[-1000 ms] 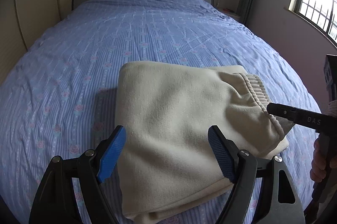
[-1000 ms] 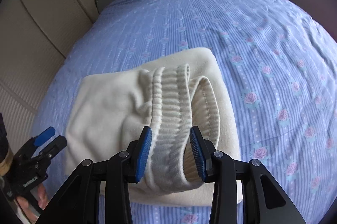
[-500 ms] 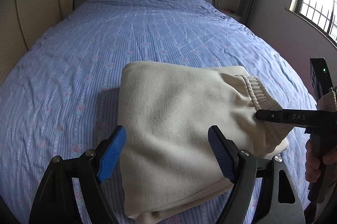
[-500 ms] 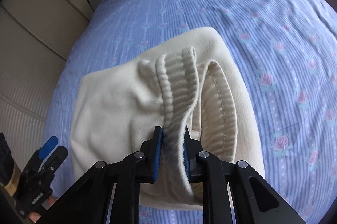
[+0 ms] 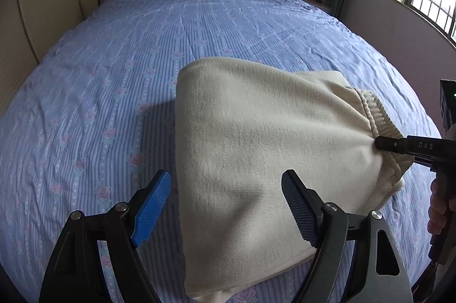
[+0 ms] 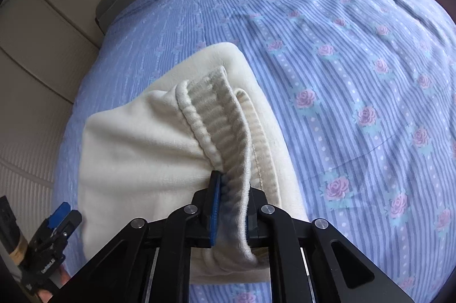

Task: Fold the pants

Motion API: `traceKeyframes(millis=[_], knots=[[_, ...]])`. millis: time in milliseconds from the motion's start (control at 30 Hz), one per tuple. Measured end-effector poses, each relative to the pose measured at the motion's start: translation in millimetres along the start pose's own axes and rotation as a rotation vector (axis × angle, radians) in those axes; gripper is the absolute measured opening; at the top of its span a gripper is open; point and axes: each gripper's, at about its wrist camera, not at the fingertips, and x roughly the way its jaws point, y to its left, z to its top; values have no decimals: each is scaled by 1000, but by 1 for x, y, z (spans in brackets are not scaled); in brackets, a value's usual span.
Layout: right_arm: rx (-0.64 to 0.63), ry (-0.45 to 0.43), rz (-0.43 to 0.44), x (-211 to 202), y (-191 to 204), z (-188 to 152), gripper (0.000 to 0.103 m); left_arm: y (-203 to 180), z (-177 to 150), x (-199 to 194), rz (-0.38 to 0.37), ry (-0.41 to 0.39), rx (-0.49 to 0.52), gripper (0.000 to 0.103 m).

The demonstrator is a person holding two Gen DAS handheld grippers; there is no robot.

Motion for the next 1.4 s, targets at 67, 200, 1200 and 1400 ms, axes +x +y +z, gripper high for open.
traceKeyframes(millis=[67, 200, 1200, 1400], knots=[[-34, -14, -19, -8, 5, -2, 28, -3, -2, 3, 0, 13, 11, 80], [-65, -97, -126, -42, 14, -19, 36, -4, -5, 5, 1, 39, 25, 80], [-285, -27, -121, -53, 110, -110, 46, 14, -108, -33, 9, -29, -32, 82], [-105, -52, -119, -61, 70, -98, 46, 22, -101, -9, -57, -10, -152, 82]])
